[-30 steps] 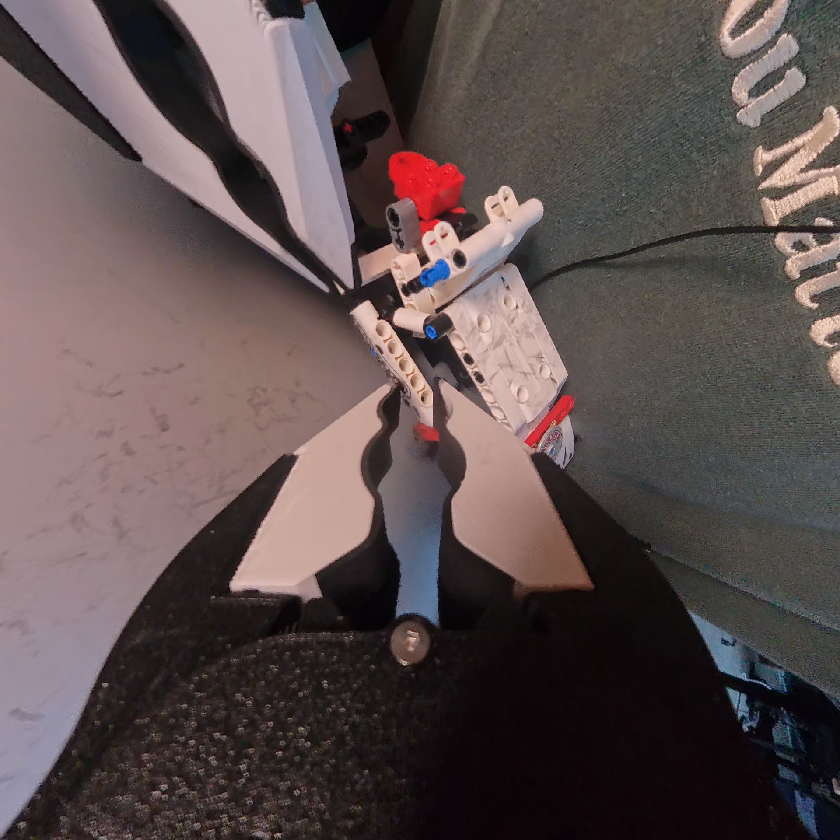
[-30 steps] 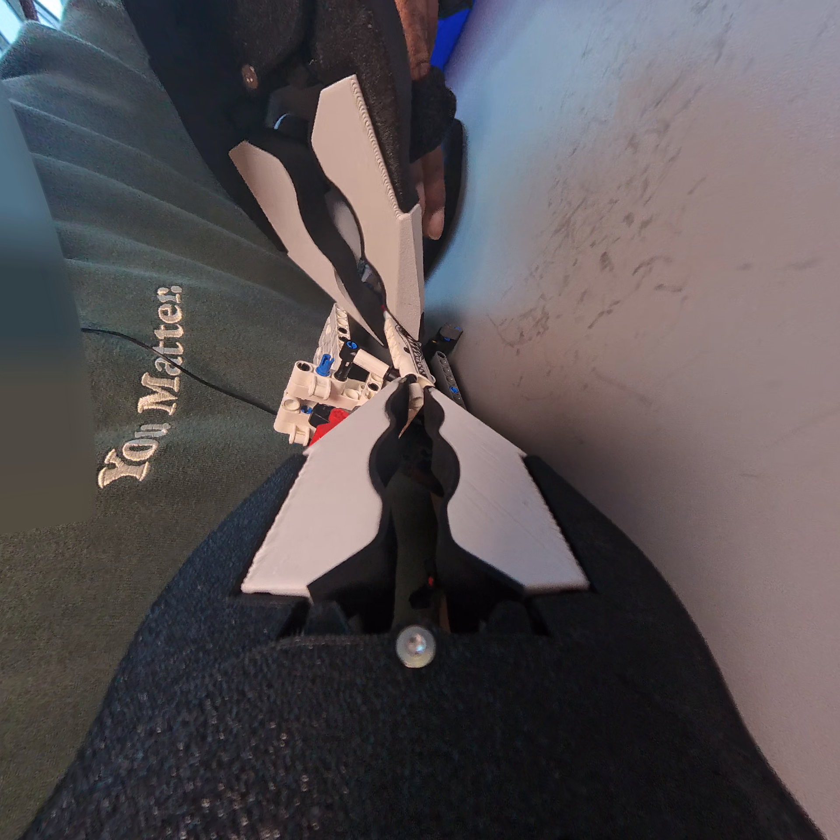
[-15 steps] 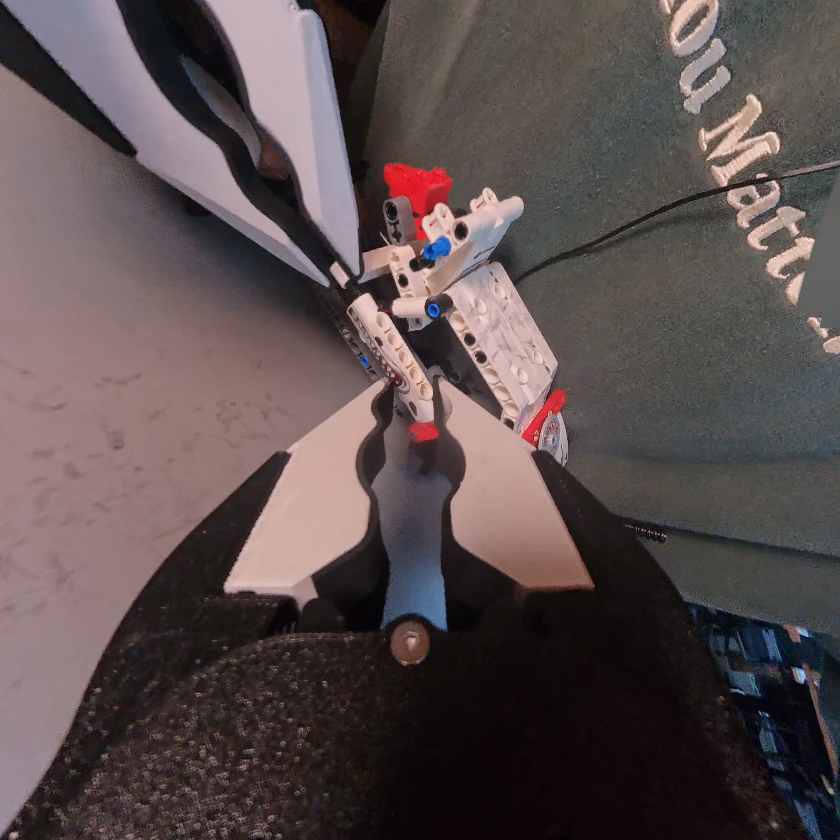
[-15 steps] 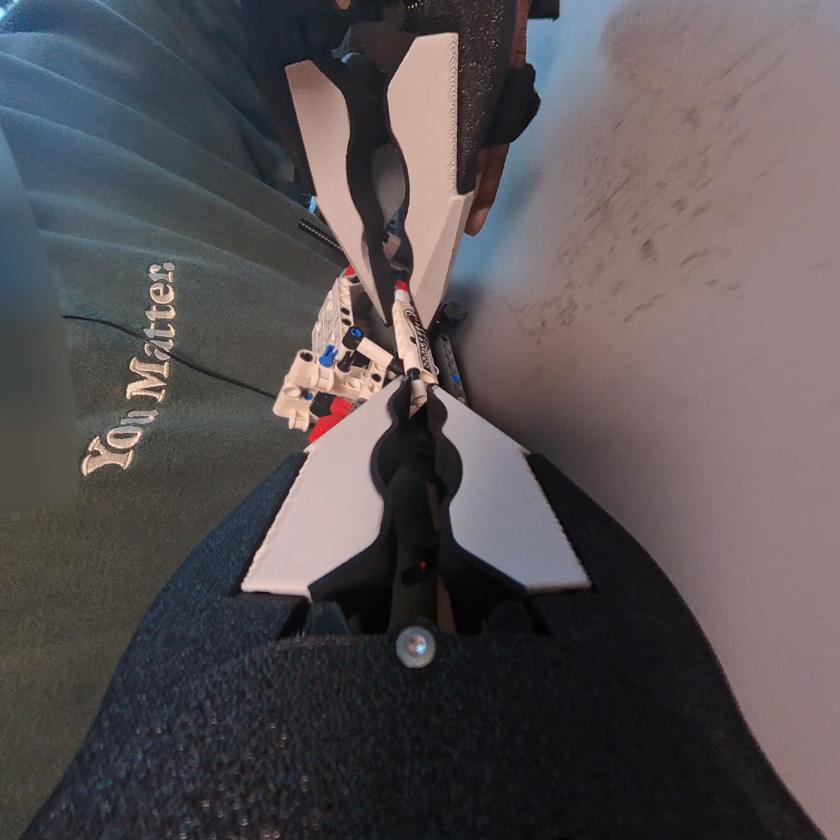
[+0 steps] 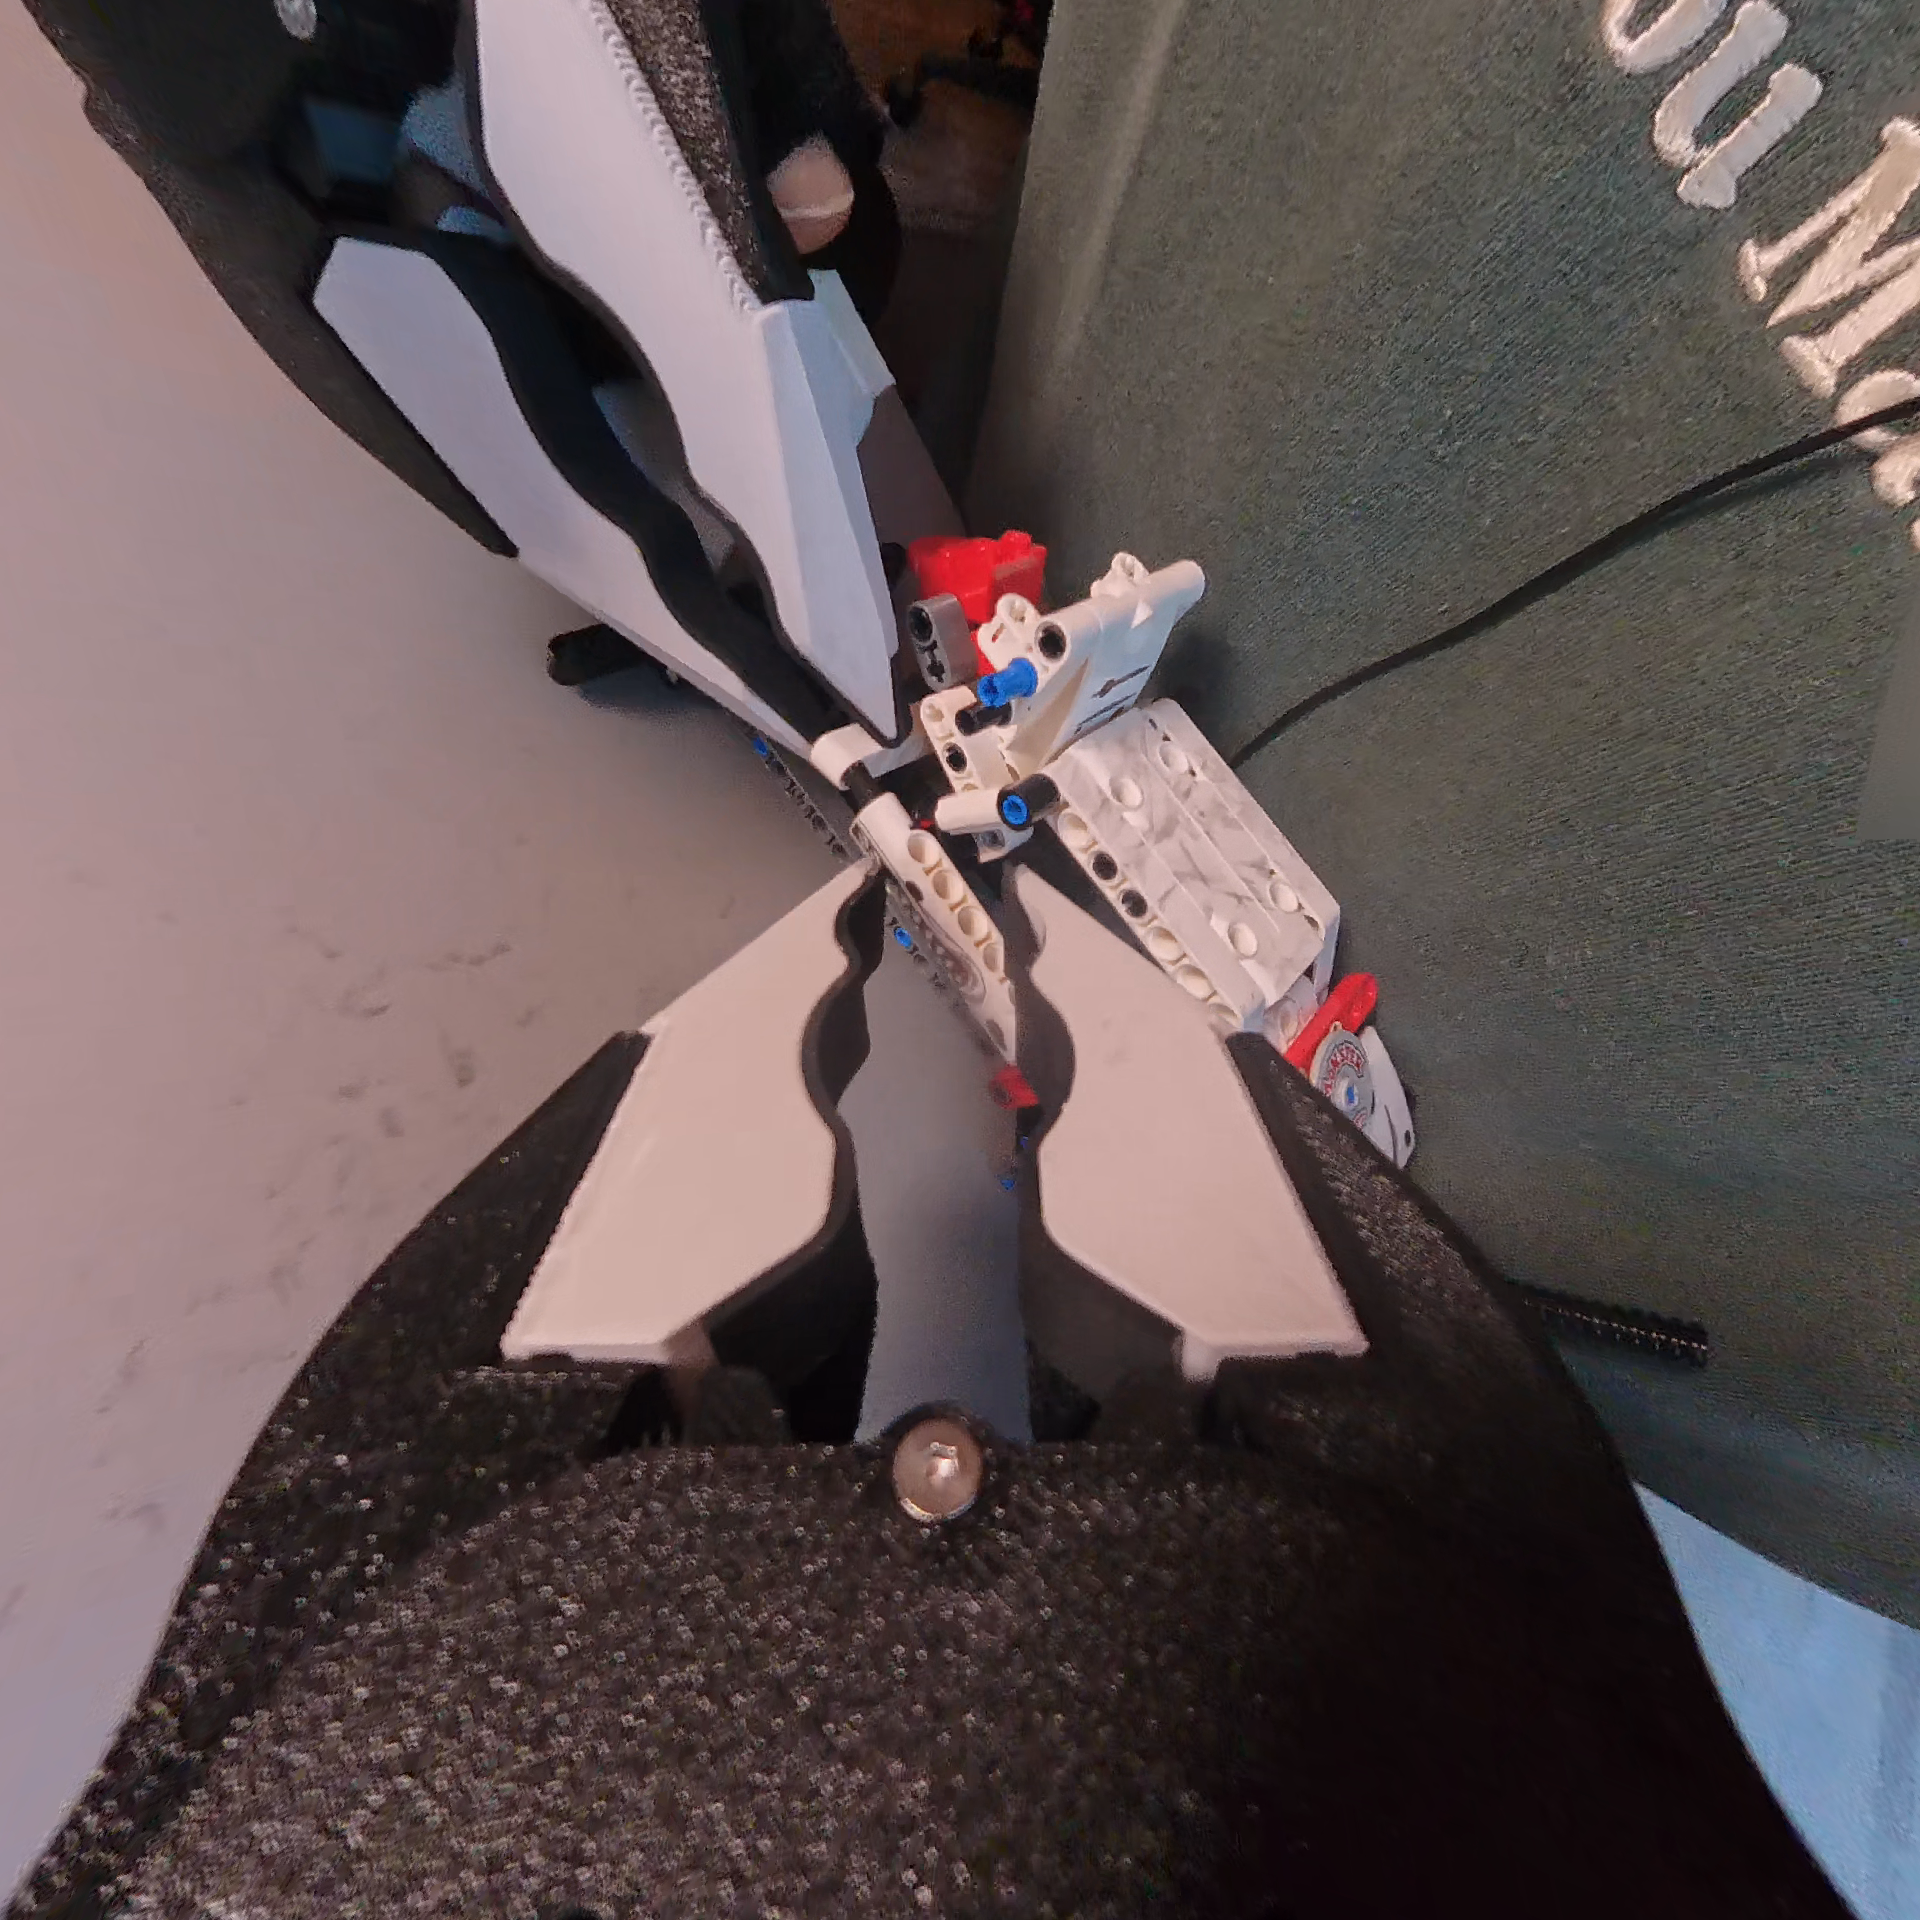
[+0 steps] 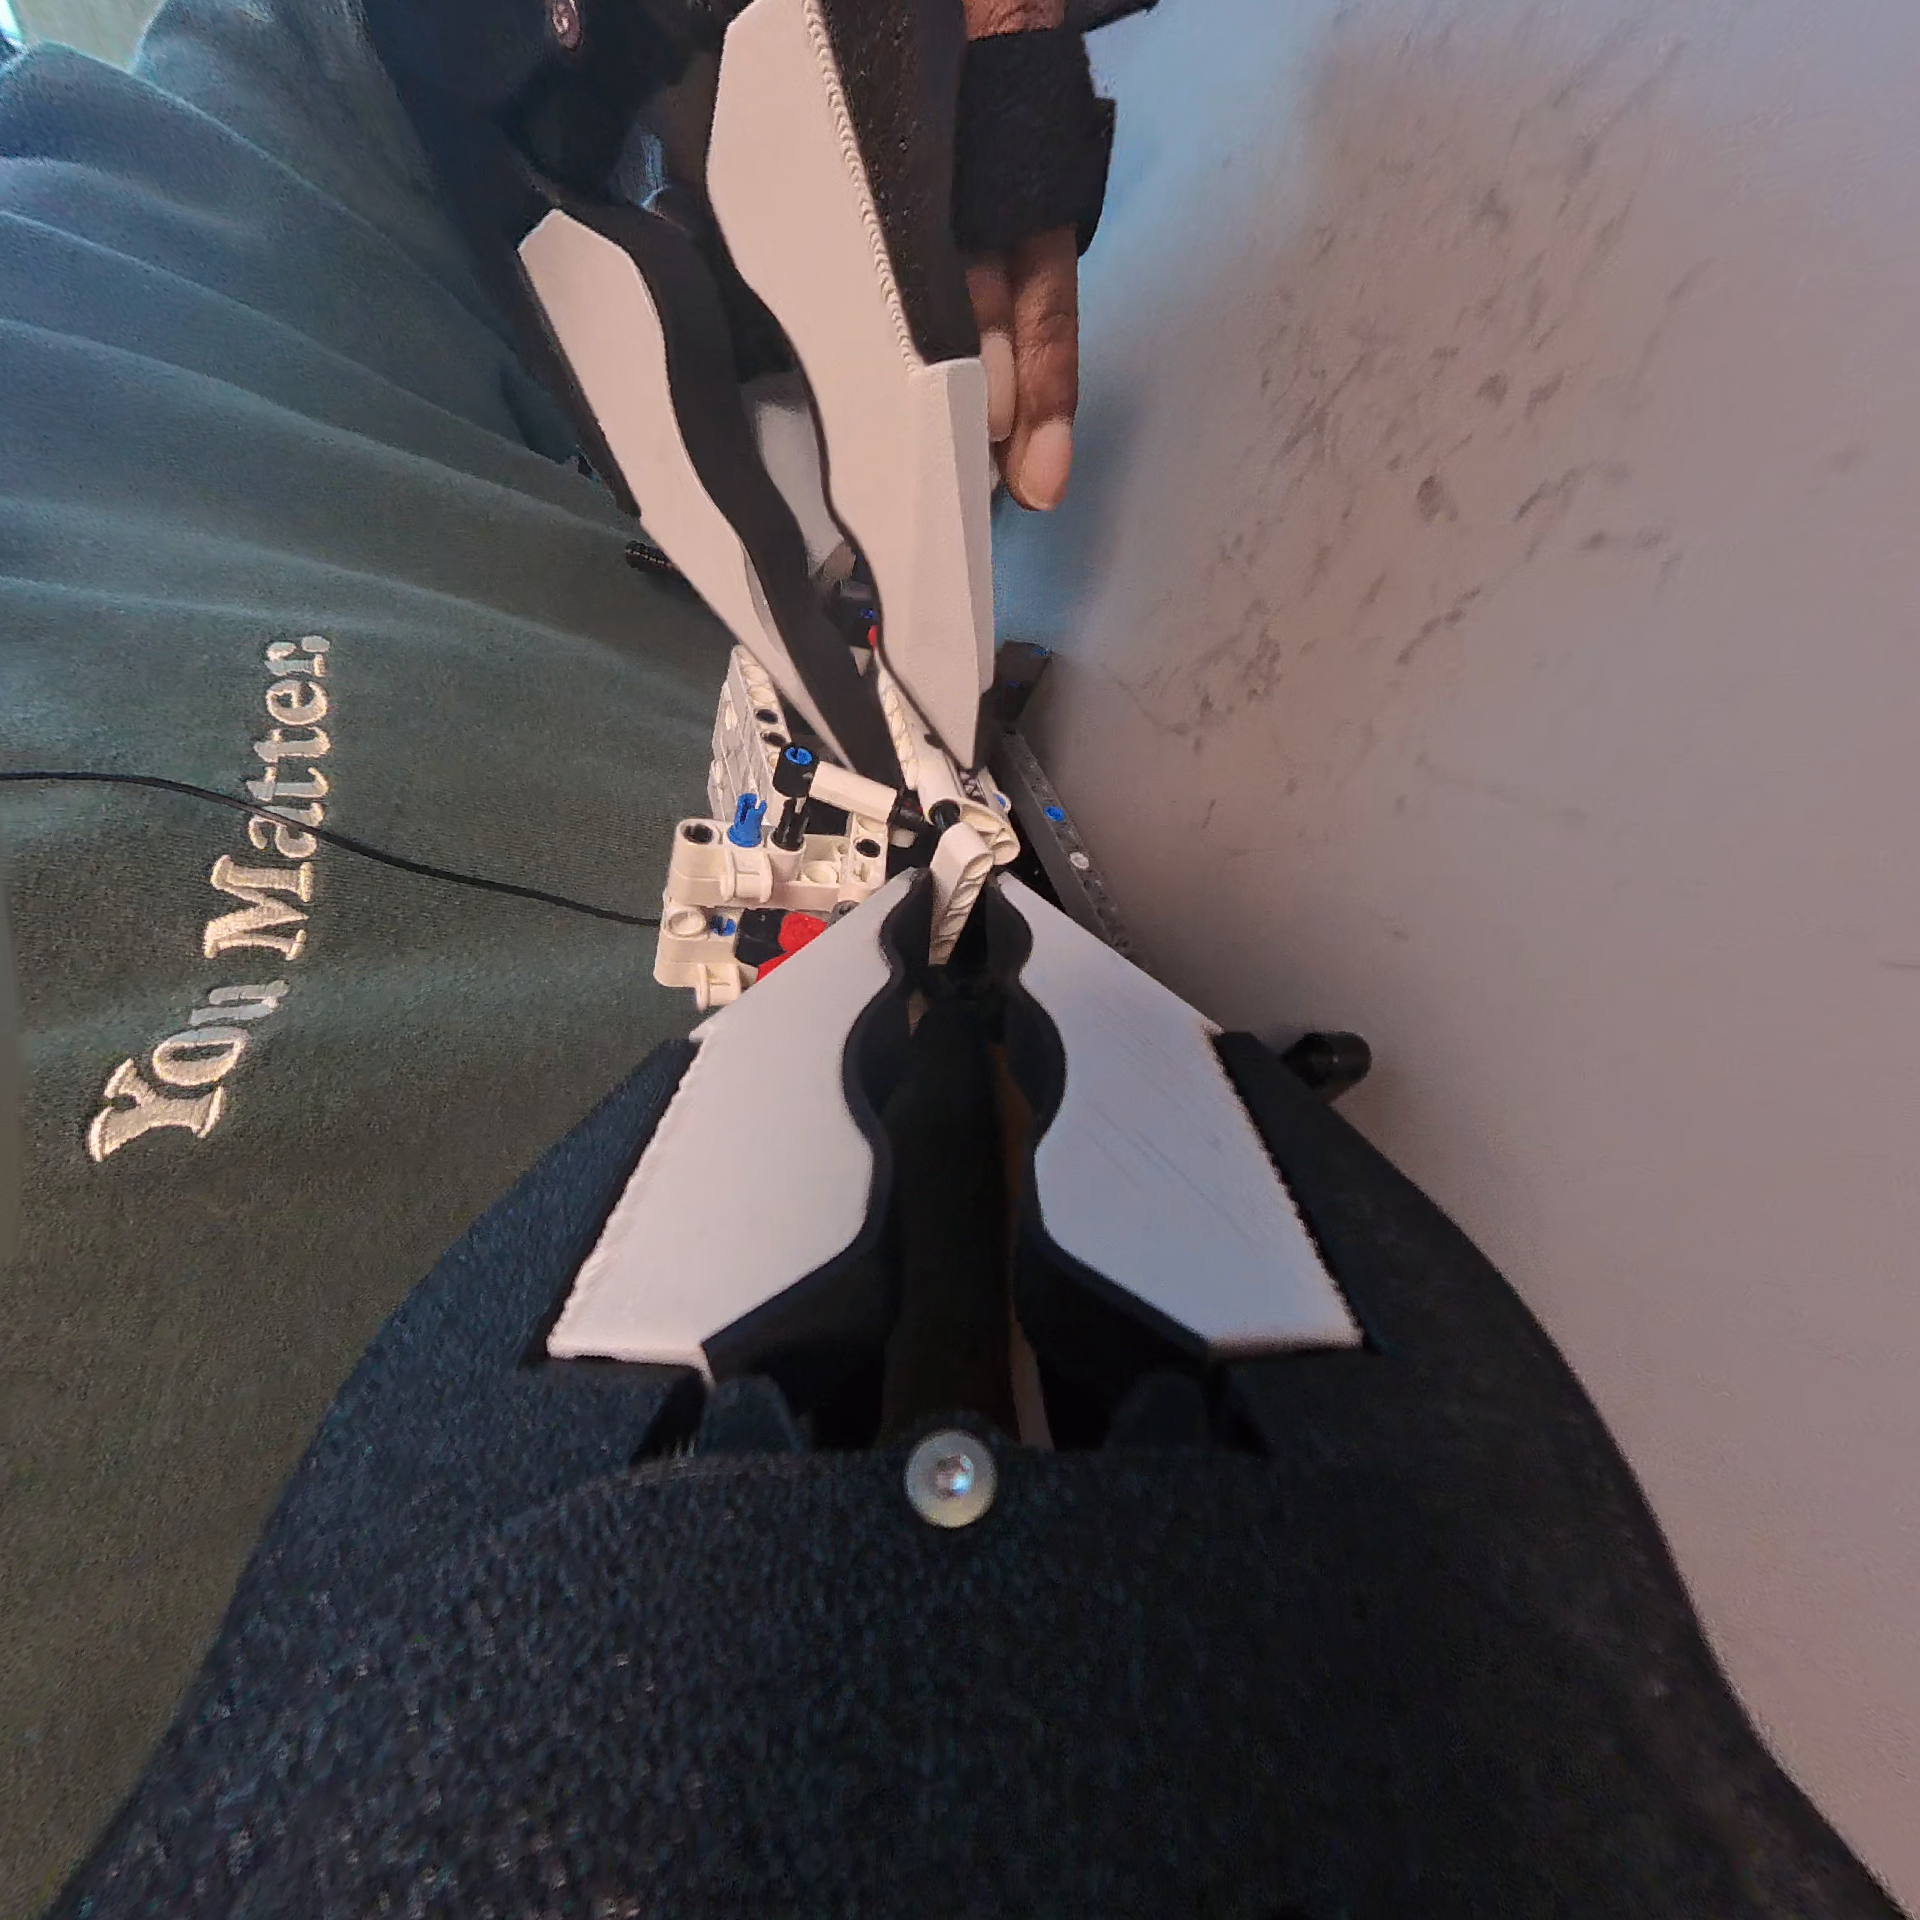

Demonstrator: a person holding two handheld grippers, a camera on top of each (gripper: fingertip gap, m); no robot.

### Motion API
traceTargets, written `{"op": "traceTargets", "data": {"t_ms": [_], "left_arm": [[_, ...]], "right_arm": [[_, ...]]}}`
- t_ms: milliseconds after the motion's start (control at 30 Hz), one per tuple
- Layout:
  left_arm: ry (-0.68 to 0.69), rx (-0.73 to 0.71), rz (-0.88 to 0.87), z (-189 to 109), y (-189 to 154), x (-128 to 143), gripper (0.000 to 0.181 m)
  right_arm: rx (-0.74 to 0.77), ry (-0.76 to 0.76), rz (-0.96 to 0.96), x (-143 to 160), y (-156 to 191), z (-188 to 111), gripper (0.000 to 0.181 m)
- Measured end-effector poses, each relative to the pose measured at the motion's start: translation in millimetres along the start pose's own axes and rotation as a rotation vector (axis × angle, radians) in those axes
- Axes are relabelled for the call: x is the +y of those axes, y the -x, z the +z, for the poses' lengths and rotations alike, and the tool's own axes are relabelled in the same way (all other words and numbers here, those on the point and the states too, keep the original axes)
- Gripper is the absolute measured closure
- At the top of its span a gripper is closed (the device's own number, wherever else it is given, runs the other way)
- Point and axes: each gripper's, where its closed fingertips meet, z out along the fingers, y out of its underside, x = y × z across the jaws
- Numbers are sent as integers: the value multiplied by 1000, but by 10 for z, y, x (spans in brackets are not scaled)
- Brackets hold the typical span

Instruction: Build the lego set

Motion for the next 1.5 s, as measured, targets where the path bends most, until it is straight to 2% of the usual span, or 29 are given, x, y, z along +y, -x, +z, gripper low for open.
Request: {"op": "traceTargets", "data": {"t_ms": [100,500,767,967,1200,1267,1433,1500], "left_arm": [[25,-13,40,14,6,8,164],[97,47,9,41,-39,13,169],[197,78,-248,51,-11,-6,173],[161,129,-452,45,9,-18,173],[34,113,-465,-27,32,-28,167],[18,97,-471,-79,50,50,156],[-21,132,-429,-214,-142,156,149],[-6,90,-428,-212,-135,229,149]], "right_arm": [[-16,-3,13,13,13,23,171],[-56,-11,4,16,73,61,173],[82,54,-52,4,60,72,172],[142,62,-15,-2,5,67,172],[98,23,85,3,-50,42,172],[80,16,84,-6,-28,46,172],[56,4,76,-36,-10,42,170],[49,12,62,-14,-7,30,168]]}}
